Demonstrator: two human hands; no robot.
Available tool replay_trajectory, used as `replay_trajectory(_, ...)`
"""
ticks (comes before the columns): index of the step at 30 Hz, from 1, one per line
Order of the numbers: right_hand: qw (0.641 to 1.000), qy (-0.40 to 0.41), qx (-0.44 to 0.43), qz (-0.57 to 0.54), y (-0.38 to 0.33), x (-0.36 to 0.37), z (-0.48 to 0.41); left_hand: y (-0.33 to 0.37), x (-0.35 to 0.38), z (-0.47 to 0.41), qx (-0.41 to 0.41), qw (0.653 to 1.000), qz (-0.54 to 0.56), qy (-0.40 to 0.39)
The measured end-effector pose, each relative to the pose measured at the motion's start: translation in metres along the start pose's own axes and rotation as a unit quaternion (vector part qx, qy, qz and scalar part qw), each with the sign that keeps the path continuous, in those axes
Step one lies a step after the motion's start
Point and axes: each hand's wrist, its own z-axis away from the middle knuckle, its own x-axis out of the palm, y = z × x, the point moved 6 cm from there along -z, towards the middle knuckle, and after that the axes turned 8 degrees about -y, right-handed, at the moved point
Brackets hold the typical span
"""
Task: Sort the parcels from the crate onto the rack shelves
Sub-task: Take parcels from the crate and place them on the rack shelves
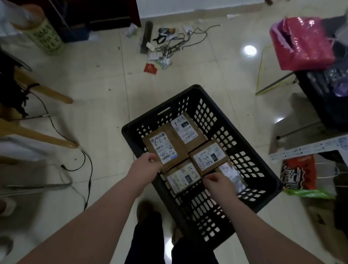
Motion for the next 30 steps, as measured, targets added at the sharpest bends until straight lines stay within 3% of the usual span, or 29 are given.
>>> replay_trajectory(9, 0.985, 0.002, 0.102, -0.141, 0.002, 0.027, -0.084, 0.021, 0.002, -0.103, -0.146, 0.958, 0.245, -0.01)
replay_trajectory(15, 0.993, 0.001, 0.092, -0.08, -0.022, 0.046, -0.139, -0.002, 0.017, -0.154, -0.22, 0.936, 0.274, -0.011)
replay_trajectory(25, 0.998, -0.038, 0.047, -0.028, -0.045, 0.07, -0.206, -0.036, 0.024, -0.212, -0.268, 0.916, 0.297, -0.032)
replay_trajectory(30, 0.991, -0.061, 0.088, -0.081, -0.039, 0.073, -0.2, -0.031, 0.02, -0.212, -0.261, 0.912, 0.312, -0.058)
